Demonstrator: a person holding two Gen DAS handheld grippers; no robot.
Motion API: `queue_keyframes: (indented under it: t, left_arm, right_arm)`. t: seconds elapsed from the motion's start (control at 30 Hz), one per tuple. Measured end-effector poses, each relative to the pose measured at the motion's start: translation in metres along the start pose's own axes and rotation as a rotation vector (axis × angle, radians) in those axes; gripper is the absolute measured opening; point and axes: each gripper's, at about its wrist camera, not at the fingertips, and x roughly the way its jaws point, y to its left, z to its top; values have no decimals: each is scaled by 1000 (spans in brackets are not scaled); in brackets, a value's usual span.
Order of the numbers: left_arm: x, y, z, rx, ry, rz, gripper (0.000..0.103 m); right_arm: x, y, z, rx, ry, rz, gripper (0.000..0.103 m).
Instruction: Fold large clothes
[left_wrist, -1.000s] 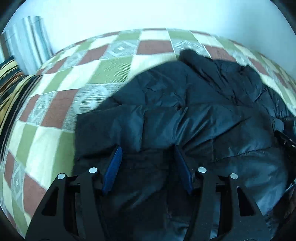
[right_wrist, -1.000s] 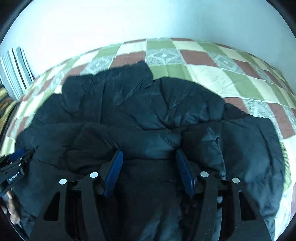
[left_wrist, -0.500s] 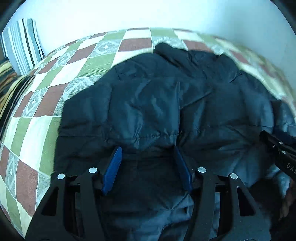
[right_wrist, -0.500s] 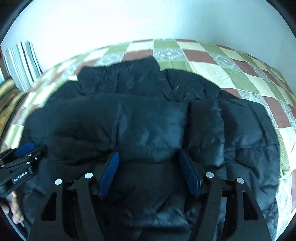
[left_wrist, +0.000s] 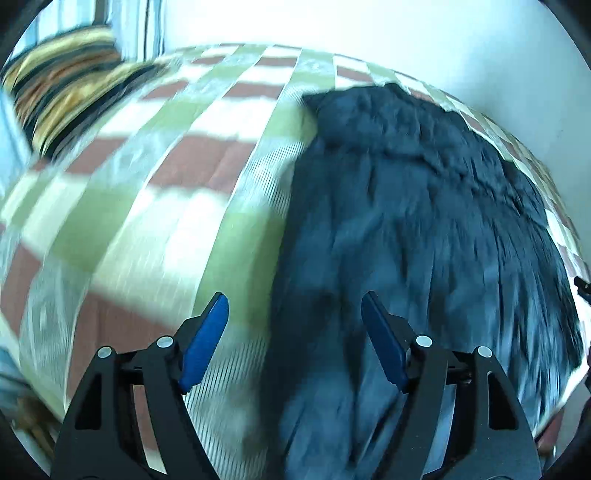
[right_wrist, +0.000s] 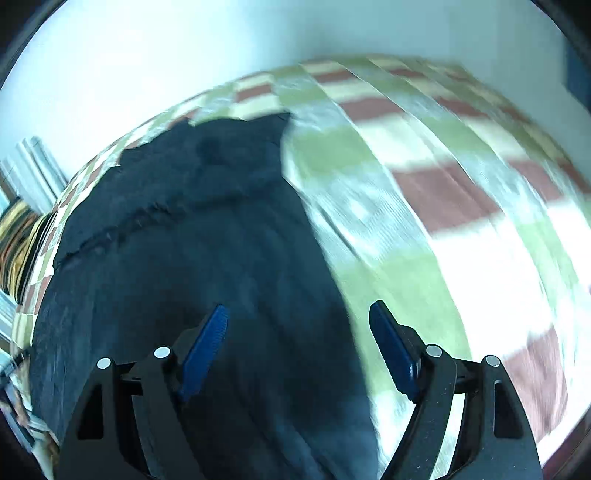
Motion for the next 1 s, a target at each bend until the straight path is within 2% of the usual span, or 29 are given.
queue_keyframes:
  t: [0.13, 0.23, 0.33, 0.4, 0.43, 0.47, 0.53, 0.57, 0.63, 0.67, 0.7, 0.83, 1.0]
  left_arm:
    - [-11, 17, -41, -49, 58, -116, 78]
    - [-16, 19, -59, -78, 68, -186, 78]
    - [-15, 13, -66, -76, 63, -242, 78]
    - [-18, 4, -71, -38, 68, -257, 76]
    - [-19, 0, -73, -22, 67, -263, 74]
    - [-19, -4, -76, -5, 69, -263, 71]
    - [-17, -7, -79, 0, 72, -260, 61]
    - [-17, -6, -79, -8, 71, -259, 55]
    - [-17, -3, -80, -34, 71, -267, 42]
    - [-17, -3, -80, -40, 74, -268, 30]
    - [-18, -3, -80, -43, 72, -265, 23]
    - [-27, -1, -81, -63, 42, -286, 14]
    - [-50, -3, -83, -60, -20, -295, 11]
  right_arm:
    - [-9, -26, -39, 47, 43, 39, 78]
    - [-10, -34, -62, 79, 75, 101, 78]
    - [-16, -24, -74, 21, 59, 103, 78]
    - [-21, -17, -82, -15, 66, 127, 78]
    - [-23, -12, -87, -39, 71, 144, 73]
    - [-25, -9, -89, -53, 72, 147, 69]
    - [-27, -5, -95, -64, 70, 147, 53]
    - [-28, -6, -97, -55, 71, 156, 49]
    - [-28, -9, -97, -36, 74, 174, 38]
    - [-29, -10, -98, -25, 79, 188, 35]
    - [-29, -11, -98, -23, 81, 195, 28]
    - [-33, -9, -98, -23, 74, 218, 16]
    - [-45, -17, -100, 27, 82, 303, 14]
